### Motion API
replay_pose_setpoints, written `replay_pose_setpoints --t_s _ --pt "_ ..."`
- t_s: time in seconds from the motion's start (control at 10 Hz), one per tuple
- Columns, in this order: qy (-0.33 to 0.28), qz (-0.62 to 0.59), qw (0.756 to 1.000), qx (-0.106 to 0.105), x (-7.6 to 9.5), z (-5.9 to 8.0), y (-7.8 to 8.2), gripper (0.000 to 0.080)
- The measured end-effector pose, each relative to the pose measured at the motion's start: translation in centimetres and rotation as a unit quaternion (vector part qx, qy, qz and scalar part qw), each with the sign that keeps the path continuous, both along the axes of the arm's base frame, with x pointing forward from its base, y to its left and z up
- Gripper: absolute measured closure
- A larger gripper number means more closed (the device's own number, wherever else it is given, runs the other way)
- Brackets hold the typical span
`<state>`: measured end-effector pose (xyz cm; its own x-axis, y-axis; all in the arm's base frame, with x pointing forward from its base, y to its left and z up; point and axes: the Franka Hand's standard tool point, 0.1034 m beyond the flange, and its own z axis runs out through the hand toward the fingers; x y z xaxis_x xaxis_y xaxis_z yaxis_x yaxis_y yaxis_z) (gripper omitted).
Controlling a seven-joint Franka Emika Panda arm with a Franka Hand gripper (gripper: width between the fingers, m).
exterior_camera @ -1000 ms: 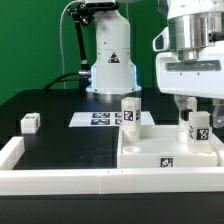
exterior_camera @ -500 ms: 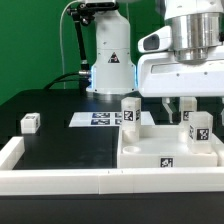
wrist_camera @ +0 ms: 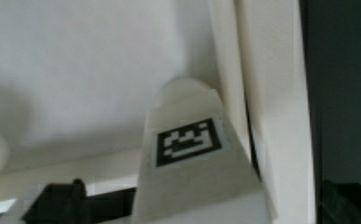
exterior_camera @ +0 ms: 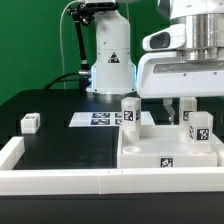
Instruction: Assemble square table
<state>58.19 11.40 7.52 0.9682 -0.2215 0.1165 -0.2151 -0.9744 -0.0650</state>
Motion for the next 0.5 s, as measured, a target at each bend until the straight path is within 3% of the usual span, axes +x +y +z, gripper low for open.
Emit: replay_pose_setpoints --t_s 0.1,0.3,0.4,0.5 --pt "-0.001 0.030 1.000 -0.006 0.02 0.00 -0.10 0.0151" --pt "-0.001 0.028 1.000 -0.007 0.03 0.00 -0.14 0.0393" --pt "-0.001 0.025 1.000 -0.006 0.04 0.01 -0.15 0.0393" --pt "-0.001 0.016 1.000 -0.005 0.04 0.01 -0.17 0.0510"
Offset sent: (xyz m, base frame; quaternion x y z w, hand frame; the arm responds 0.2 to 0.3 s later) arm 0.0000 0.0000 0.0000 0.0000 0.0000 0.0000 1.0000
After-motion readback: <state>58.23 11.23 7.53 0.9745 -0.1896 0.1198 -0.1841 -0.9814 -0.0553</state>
